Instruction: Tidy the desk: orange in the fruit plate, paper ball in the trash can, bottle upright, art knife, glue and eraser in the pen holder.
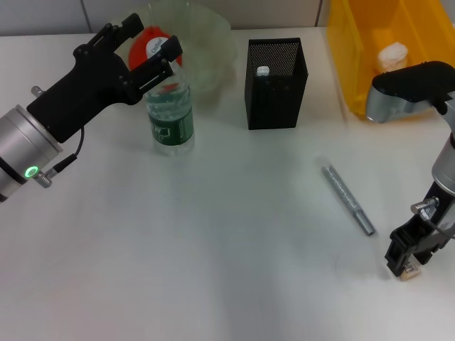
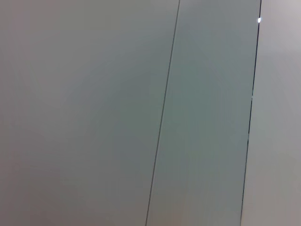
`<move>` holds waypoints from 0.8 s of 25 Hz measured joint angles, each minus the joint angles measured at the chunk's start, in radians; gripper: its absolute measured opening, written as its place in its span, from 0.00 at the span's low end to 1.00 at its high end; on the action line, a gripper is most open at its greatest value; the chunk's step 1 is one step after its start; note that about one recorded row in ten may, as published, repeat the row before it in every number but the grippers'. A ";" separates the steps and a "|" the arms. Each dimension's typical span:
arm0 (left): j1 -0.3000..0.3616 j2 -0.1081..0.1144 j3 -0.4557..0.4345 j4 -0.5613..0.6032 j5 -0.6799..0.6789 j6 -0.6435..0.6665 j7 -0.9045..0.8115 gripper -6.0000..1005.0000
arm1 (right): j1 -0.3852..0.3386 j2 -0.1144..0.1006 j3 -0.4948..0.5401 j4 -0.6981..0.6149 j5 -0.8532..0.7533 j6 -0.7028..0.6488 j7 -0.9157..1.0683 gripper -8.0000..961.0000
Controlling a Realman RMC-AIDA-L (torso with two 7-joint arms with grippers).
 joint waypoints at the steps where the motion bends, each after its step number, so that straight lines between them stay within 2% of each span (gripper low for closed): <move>1: 0.000 0.000 0.002 0.000 0.000 0.001 0.000 0.81 | 0.003 0.000 0.000 0.006 0.000 0.001 -0.001 0.46; 16: 0.001 -0.002 -0.002 0.000 -0.006 0.005 -0.001 0.81 | 0.007 -0.003 0.000 0.013 0.000 0.008 -0.008 0.41; 20: 0.001 -0.002 -0.004 0.000 -0.006 0.005 -0.001 0.81 | 0.013 -0.003 0.004 0.027 0.000 0.014 -0.009 0.37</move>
